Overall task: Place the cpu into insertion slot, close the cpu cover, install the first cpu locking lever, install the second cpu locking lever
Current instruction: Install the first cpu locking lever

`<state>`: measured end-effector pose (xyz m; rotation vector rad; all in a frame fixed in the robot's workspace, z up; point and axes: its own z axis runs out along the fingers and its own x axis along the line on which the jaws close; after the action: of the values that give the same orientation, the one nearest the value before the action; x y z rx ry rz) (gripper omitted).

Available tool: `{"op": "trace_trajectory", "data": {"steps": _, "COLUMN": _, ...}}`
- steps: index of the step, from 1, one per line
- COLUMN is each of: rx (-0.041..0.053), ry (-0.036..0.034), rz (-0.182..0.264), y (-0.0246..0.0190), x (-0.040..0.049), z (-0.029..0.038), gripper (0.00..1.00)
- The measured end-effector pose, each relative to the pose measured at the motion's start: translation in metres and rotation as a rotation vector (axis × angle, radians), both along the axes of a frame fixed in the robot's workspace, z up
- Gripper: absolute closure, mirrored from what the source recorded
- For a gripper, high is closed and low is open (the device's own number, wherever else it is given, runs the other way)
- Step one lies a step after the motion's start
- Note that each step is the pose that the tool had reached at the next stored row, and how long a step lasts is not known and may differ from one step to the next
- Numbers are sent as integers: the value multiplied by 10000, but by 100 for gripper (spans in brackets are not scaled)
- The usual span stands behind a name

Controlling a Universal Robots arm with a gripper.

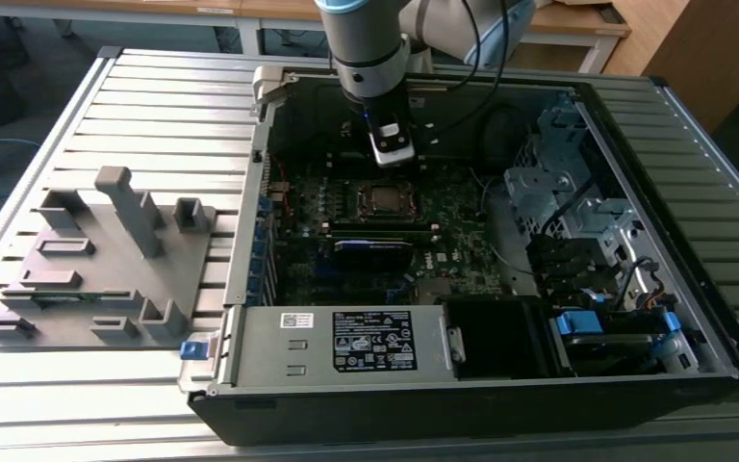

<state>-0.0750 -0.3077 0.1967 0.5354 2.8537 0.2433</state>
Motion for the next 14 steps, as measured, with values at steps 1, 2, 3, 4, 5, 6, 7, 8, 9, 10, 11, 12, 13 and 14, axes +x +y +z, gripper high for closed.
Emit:
{"op": "trace_trajectory", "data": {"steps": 1, "rx": 2, "ry": -1, "rz": 0, "y": 2, "x": 0, "z": -1, "gripper": 90}}
{"op": "trace_trajectory", "data": {"steps": 2, "rx": 3, "ry": -1, "rz": 1, "y": 2, "x": 0, "z": -1, "gripper": 90}}
{"op": "trace_trajectory", "data": {"steps": 3, "rx": 2, "ry": -1, "rz": 2, "y": 2, "x": 0, "z": -1, "gripper": 90}}
{"op": "trace_trajectory", "data": {"steps": 4, "rx": 1, "ry": -1, "rz": 1, "y": 3, "x": 0, "z": -1, "gripper": 90}}
{"op": "trace_trajectory", "data": {"steps": 5, "rx": 1, "ry": -1, "rz": 0, "y": 3, "x": 0, "z": -2, "gripper": 90}}
{"op": "trace_trajectory", "data": {"steps": 6, "rx": -1, "ry": 0, "rz": 0, "y": 2, "x": 0, "z": -2, "gripper": 90}}
{"op": "trace_trajectory", "data": {"steps": 7, "rx": -1, "ry": 0, "rz": -1, "y": 0, "x": 0, "z": -2, "gripper": 90}}
{"op": "trace_trajectory", "data": {"steps": 8, "rx": -1, "ry": -1, "rz": 0, "y": -5, "x": 0, "z": -3, "gripper": 90}}
{"op": "trace_trajectory", "data": {"steps": 9, "rx": -2, "ry": -1, "rz": 0, "y": -9, "x": 0, "z": -3, "gripper": 90}}
{"op": "trace_trajectory", "data": {"steps": 10, "rx": -5, "ry": -1, "rz": 0, "y": -11, "x": 0, "z": -4, "gripper": 90}}
{"op": "trace_trajectory", "data": {"steps": 11, "rx": -10, "ry": -1, "rz": -2, "y": -12, "x": 0, "z": -5, "gripper": 90}}
{"op": "trace_trajectory", "data": {"steps": 12, "rx": -15, "ry": 0, "rz": -2, "y": -13, "x": 0, "z": -6, "gripper": 90}}
{"op": "trace_trajectory", "data": {"steps": 13, "rx": -19, "ry": 0, "rz": -2, "y": -13, "x": 0, "z": -8, "gripper": 90}}
{"op": "trace_trajectory", "data": {"steps": 14, "rx": -25, "ry": 0, "rz": 0, "y": -13, "x": 0, "z": -11, "gripper": 90}}
